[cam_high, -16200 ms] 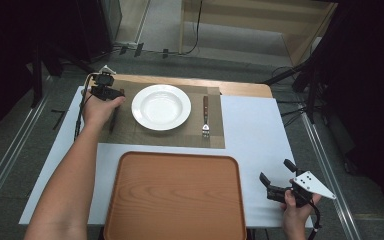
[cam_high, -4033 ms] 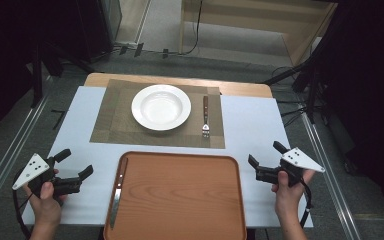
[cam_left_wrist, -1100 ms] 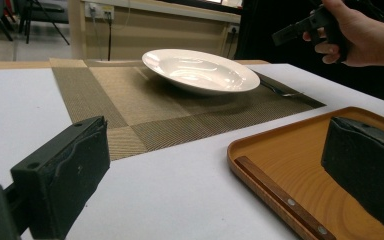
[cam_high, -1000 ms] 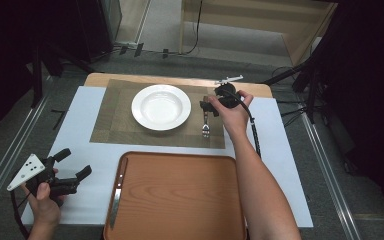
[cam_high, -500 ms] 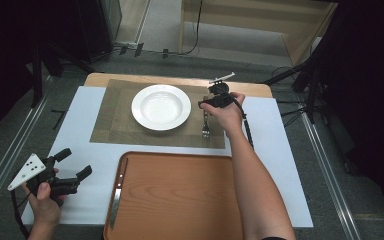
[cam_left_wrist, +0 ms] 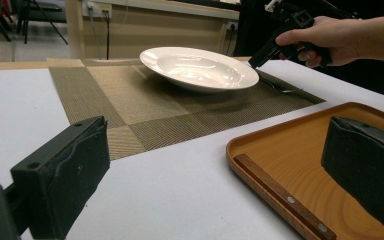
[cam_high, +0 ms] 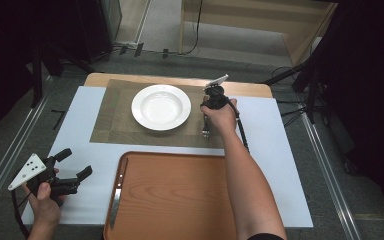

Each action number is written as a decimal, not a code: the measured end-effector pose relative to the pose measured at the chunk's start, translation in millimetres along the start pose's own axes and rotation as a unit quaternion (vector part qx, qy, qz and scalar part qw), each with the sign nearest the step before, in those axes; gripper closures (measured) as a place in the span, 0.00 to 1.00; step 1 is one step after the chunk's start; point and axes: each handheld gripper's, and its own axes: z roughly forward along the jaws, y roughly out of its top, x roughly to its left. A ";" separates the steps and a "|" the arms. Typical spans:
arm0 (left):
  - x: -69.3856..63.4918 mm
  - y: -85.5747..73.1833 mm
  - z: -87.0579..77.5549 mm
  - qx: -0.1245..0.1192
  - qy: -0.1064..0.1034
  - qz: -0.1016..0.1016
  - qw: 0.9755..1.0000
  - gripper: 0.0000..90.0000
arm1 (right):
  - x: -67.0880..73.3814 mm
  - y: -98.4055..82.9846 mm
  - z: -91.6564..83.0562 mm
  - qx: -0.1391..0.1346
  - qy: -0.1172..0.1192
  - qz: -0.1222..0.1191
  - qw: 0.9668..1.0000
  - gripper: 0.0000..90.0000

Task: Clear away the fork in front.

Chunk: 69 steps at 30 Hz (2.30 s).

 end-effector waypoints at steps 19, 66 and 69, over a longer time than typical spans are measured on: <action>-0.1 0.1 0.0 0.001 0.000 0.001 1.000 0.00 | 3.2 -0.6 12.5 0.014 -0.010 0.029 0.999 0.75; 0.0 0.1 0.6 0.001 -0.002 0.000 1.000 0.00 | -4.0 -11.8 16.2 -0.015 -0.009 -0.017 1.000 0.86; -0.3 0.2 0.7 0.001 -0.002 0.001 1.000 0.00 | -6.6 -15.2 13.0 -0.028 0.005 -0.018 0.999 0.86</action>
